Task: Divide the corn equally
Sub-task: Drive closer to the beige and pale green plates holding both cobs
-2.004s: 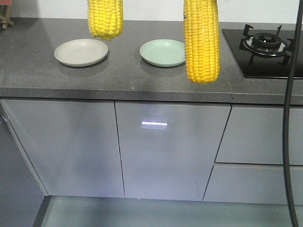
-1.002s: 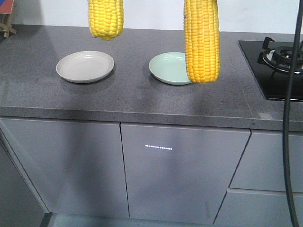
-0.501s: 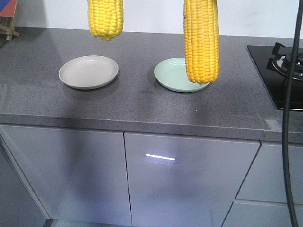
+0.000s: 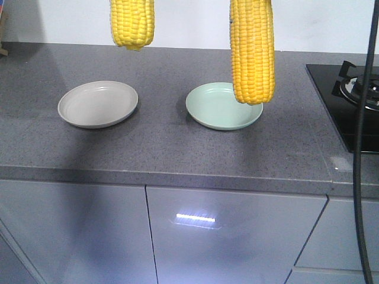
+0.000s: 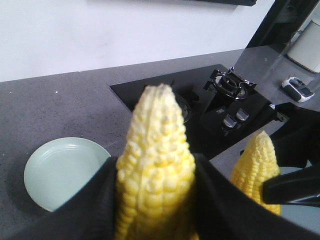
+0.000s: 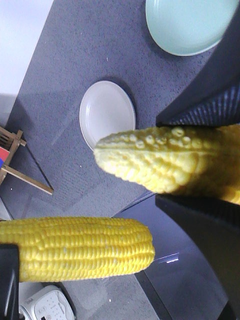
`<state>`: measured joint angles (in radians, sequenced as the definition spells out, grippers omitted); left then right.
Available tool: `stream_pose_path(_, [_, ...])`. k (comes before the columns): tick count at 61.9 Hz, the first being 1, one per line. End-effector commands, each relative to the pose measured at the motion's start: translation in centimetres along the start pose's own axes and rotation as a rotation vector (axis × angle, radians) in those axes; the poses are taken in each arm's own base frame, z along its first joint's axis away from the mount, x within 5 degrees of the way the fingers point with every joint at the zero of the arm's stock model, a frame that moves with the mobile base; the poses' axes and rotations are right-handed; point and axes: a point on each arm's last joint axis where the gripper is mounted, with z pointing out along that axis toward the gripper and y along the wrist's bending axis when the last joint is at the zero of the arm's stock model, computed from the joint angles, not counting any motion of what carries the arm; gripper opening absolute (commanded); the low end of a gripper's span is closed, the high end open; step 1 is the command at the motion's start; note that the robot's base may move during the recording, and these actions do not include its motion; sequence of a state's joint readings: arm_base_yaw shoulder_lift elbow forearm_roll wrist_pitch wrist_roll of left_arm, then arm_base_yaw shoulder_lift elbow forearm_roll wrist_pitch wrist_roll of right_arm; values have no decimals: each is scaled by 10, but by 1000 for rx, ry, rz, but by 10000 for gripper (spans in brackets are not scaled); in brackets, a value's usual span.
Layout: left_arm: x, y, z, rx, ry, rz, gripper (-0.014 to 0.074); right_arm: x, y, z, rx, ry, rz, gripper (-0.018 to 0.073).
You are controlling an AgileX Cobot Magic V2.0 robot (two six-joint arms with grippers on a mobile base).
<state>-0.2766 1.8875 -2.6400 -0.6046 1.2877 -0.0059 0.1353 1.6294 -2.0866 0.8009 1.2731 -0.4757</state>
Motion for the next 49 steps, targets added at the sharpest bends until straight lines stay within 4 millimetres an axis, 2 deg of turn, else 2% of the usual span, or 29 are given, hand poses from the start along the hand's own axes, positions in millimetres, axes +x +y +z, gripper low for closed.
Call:
stream_pose_path(1, [-8,-21,-25,45,-84,24,-8,-7,18,-17,-35,-45,-31,-2])
stream_pose_path(49, [-8,-21,-25,45,-84,24,-8,-7,18,-17,-35,-45,-31,-2])
